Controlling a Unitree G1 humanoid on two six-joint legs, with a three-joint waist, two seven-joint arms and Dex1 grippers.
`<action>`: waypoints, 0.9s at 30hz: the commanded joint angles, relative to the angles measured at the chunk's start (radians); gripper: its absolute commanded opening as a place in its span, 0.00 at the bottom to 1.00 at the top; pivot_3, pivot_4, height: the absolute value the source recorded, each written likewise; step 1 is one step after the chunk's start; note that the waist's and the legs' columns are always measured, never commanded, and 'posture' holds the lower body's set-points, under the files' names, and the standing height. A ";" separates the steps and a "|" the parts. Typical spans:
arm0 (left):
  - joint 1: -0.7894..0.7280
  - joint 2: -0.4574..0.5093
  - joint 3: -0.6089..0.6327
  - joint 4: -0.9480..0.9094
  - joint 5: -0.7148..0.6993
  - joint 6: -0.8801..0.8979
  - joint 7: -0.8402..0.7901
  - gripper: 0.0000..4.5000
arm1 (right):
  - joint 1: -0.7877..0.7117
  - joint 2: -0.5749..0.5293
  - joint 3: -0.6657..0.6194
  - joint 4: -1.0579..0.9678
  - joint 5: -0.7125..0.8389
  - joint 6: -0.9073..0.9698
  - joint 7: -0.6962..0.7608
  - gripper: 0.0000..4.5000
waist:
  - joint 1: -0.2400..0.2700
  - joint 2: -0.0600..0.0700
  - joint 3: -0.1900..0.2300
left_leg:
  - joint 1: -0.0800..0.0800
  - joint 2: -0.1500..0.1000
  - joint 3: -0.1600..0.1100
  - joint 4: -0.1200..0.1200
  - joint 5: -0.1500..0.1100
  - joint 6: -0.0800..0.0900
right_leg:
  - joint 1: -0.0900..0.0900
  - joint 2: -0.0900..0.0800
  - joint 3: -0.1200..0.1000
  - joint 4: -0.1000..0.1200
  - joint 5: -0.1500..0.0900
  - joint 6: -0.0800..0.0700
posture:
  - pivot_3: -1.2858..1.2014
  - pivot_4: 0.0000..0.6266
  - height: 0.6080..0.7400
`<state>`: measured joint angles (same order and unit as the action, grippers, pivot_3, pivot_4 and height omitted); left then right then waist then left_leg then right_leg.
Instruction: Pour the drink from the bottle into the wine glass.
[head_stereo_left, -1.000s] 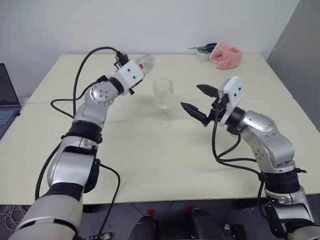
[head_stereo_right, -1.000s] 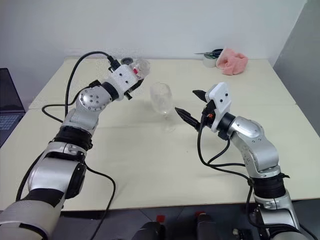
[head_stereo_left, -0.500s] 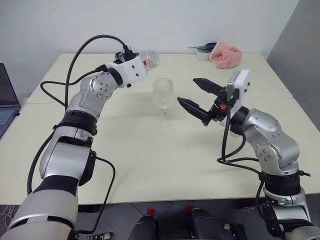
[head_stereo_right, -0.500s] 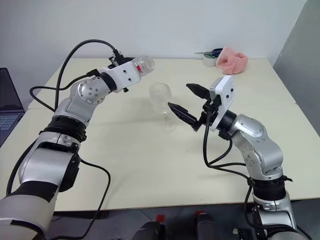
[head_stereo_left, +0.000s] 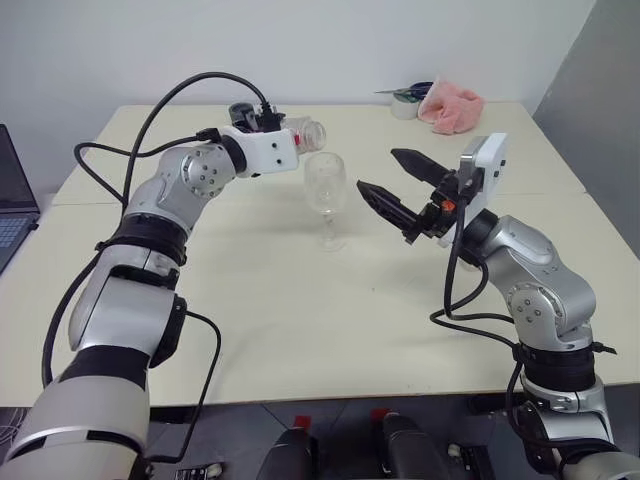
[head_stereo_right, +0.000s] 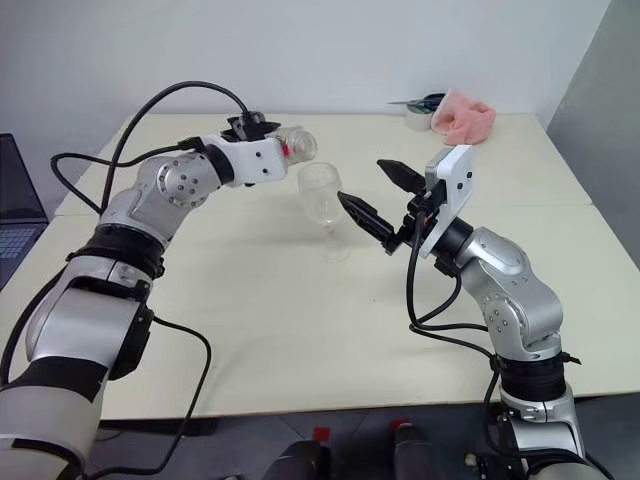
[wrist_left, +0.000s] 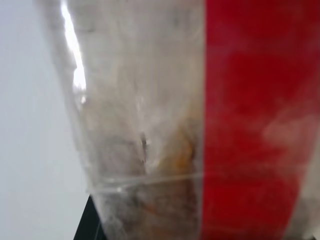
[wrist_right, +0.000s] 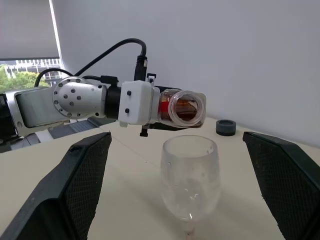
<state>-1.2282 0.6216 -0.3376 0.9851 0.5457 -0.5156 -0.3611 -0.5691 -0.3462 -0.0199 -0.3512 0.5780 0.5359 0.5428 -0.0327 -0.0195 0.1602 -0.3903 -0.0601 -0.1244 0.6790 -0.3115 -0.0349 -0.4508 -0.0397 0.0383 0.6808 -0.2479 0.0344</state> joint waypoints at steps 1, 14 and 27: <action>-0.052 0.020 -0.001 -0.001 0.017 -0.024 0.029 0.35 | -0.023 0.001 -0.017 -0.043 0.015 -0.004 -0.009 1.00 | 0.000 0.000 0.000 | 0.000 0.000 0.000 0.000 0.000 0.000 | 0.000 0.000 0.000 0.000 0.000 0.000 | 0.52 0.24 1.00; -0.097 0.037 -0.037 0.052 0.089 -0.052 0.076 0.35 | -0.023 0.006 -0.017 -0.038 0.018 -0.004 -0.019 1.00 | -0.001 0.000 0.000 | 0.000 0.000 0.000 0.000 0.000 0.000 | 0.000 0.000 0.000 0.000 0.000 0.000 | 0.52 0.24 1.00; -0.129 0.046 -0.074 0.081 0.150 -0.078 0.117 0.35 | -0.014 0.009 -0.008 -0.040 0.013 -0.010 -0.020 1.00 | -0.002 0.000 0.000 | 0.000 0.000 0.000 0.000 0.000 0.000 | 0.000 0.000 0.000 0.000 0.000 0.000 | 0.52 0.24 1.00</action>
<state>-1.3072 0.6440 -0.4235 1.0725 0.6949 -0.5803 -0.2703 -0.5696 -0.3405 -0.0177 -0.3512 0.5799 0.5359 0.5221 -0.0351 -0.0195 0.1602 -0.3905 -0.0602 -0.1241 0.6795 -0.3115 -0.0349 -0.4509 -0.0397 0.0381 0.6812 -0.2479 0.0345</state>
